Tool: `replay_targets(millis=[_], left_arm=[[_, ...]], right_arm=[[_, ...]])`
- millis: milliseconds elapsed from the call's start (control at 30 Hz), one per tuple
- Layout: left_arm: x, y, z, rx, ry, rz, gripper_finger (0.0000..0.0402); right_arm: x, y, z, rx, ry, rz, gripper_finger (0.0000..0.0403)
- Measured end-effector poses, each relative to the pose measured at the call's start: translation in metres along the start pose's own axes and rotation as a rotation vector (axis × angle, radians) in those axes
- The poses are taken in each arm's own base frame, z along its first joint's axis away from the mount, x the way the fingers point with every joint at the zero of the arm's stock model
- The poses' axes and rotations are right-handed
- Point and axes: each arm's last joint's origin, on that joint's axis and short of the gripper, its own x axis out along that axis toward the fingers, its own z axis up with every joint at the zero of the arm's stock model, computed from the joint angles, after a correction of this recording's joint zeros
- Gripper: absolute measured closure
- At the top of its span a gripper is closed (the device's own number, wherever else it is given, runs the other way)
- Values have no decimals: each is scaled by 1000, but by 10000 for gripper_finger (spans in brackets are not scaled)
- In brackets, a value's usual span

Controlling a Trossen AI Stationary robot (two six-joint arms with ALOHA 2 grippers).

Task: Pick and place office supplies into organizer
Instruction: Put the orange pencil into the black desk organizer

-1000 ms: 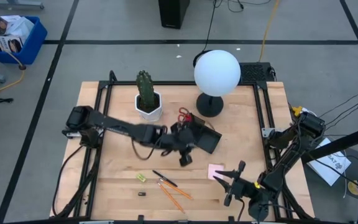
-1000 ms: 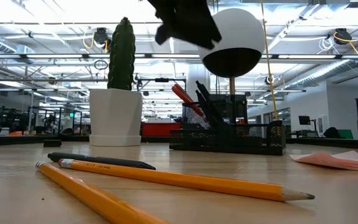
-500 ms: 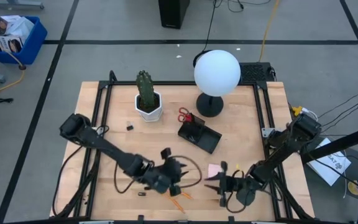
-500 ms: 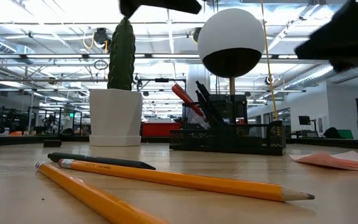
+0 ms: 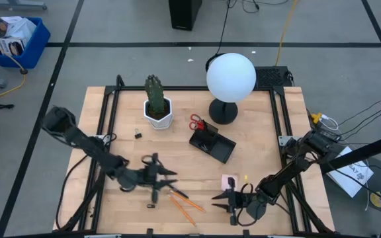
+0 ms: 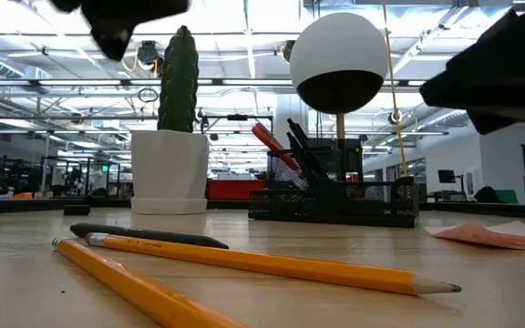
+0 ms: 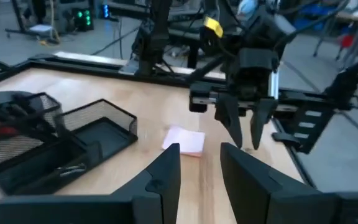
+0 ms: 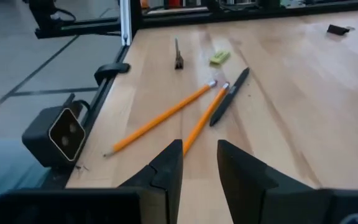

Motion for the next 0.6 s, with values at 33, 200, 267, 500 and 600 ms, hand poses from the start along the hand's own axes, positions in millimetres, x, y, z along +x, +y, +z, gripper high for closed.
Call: replay_targets(millis=[33, 200, 267, 500, 600], left_arm=[[-7, 5, -3, -8, -12, -6, 282], [-29, 21, -9, -55, -60, -74, 282], [-33, 23, -9, -65, -82, -121, 282], [-36, 22, -8, -62, -99, -149, 282], [-36, 22, -8, -49, -105, -152, 282]], right_arm=[[3, 2, -2, -3, 2, -5, 312], [28, 9, -16, -35, 37, -36, 312], [37, 11, -20, -65, 45, -51, 312], [57, 25, -17, -88, 66, -65, 312], [66, 32, -20, -87, 95, -51, 312]])
